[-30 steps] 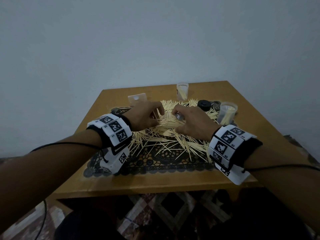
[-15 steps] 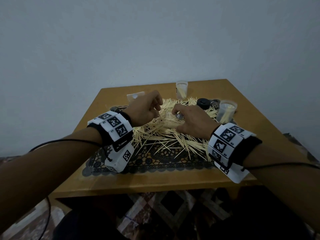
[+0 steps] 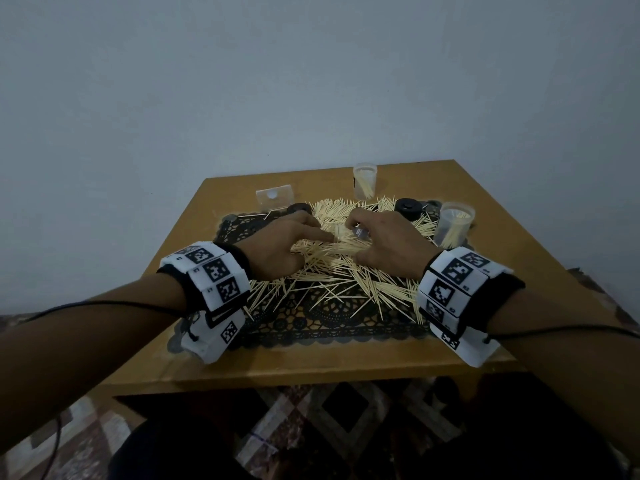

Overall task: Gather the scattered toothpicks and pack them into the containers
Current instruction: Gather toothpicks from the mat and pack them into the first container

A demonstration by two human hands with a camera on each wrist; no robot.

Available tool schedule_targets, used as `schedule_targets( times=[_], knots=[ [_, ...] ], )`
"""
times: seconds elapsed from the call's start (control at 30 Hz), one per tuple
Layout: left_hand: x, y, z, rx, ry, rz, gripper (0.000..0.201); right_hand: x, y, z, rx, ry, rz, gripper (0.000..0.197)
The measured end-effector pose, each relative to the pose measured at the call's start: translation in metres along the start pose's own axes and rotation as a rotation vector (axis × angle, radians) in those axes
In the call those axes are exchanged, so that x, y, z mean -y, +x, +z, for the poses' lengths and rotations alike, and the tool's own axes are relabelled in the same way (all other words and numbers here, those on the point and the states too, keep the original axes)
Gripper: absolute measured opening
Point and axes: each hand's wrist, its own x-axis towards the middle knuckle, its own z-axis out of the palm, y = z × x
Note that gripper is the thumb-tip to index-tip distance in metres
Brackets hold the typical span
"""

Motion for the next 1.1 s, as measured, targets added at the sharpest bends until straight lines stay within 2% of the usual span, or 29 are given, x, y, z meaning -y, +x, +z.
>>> schedule_targets(
  times=[0.07,0.13,0.3,0.4,0.47,0.6,0.67,0.8,0.9,1.1],
  knots=[
    [0.0,0.001,-0.003,-0.072,-0.091,-0.015,0.059,0.001,0.0,0.0,-0.002,0.002,-0.003,0.044],
    [0.001,0.002,-0.006,-0.082,-0.109,-0.013,0.061,0.001,0.0,0.0,-0.002,0.012,-0.005,0.044],
    [0.002,0.004,-0.004,0.143,0.052,0.001,0.08,0.002,-0.001,-0.001,0.006,0.049,-0.029,0.044],
    [0.0,0.005,-0.003,0.221,0.119,-0.015,0.081,0.002,-0.001,-0.001,0.02,0.026,-0.041,0.044],
    [-0.001,0.005,-0.003,0.159,0.057,-0.011,0.074,0.001,0.0,0.0,0.001,0.024,-0.03,0.044],
    [-0.002,0.005,-0.005,-0.099,-0.051,0.0,0.055,-0.001,0.001,0.0,-0.033,0.015,0.009,0.041],
    [-0.002,0.004,-0.003,-0.161,-0.049,-0.034,0.047,-0.001,0.001,0.0,-0.035,0.012,0.015,0.04],
    [0.003,0.006,0.004,-0.05,0.127,-0.187,0.049,-0.001,0.0,0.0,-0.016,0.017,0.008,0.042],
    [0.006,0.009,0.013,-0.004,0.269,-0.22,0.045,-0.002,0.0,0.0,-0.012,0.015,0.003,0.042],
    [0.008,0.015,0.013,-0.07,0.249,-0.192,0.029,-0.002,0.001,0.0,-0.008,0.009,0.003,0.043]
  ],
)
